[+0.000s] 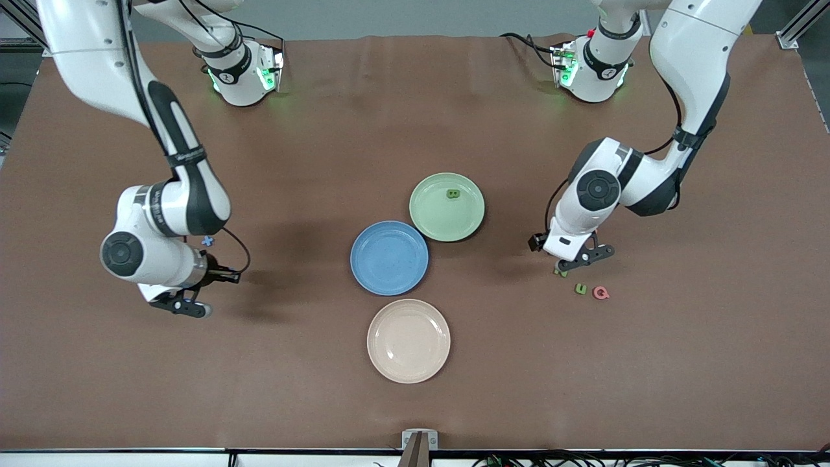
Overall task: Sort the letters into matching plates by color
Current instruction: 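Grasp the green p with the left gripper while the right gripper places G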
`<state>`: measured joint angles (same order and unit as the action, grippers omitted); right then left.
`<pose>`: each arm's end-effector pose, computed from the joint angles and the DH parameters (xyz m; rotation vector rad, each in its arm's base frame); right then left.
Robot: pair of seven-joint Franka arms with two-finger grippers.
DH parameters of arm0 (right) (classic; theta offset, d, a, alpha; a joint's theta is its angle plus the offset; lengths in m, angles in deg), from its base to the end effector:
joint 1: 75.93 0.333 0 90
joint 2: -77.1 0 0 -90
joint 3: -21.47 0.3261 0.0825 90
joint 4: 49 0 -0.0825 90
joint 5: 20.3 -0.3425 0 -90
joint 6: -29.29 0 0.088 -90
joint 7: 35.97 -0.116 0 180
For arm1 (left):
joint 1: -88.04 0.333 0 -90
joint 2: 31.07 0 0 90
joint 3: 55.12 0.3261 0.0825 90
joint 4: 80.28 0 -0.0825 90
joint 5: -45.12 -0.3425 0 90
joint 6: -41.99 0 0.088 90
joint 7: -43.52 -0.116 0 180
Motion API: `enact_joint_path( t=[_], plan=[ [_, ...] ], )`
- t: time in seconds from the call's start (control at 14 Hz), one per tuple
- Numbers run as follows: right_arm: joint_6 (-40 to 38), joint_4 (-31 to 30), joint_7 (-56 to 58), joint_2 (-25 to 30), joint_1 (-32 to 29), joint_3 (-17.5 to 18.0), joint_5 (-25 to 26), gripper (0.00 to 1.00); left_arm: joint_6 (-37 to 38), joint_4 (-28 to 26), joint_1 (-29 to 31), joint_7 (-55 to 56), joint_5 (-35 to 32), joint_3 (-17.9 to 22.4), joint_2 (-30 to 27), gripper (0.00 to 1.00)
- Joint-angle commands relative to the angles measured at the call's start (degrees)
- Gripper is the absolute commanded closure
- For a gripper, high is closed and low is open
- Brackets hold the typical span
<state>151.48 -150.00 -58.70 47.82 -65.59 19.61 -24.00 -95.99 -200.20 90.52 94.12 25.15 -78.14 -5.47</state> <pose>0.6094 0.0961 0.2915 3.0987 -0.4429 -0.2276 0.5210 -0.1851 0.2476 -3.0255 -0.4310 0.0504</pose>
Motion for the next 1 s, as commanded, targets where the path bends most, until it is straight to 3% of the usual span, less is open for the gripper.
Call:
enact_joint_path(
  t=[0.0,0.43,0.79,0.93],
  plan=[
    [-1.16,0.1,-10.63,1.86,5.72,-0.17,-2.35,1.0,-4.03,-2.07,2.09,0.02,-3.15,-0.63,1.02,0.03],
    [-0.2,6.41,-29.27,0.37,16.1,-0.26,-4.47,1.0,-7.74,-3.83,2.53,0.64,-3.42,-0.8,2.96,0.07],
    [8.32,8.09,-41.76,-4.02,22.61,-0.34,-4.29,1.0,-7.74,-4.62,2.35,0.82,-3.42,-0.8,3.05,0.32],
    [8.59,11.34,-45.71,-7.01,24.45,-0.35,-4.03,1.0,-7.82,-4.62,2.26,0.47,-3.42,-0.8,3.31,0.47]
  ],
)
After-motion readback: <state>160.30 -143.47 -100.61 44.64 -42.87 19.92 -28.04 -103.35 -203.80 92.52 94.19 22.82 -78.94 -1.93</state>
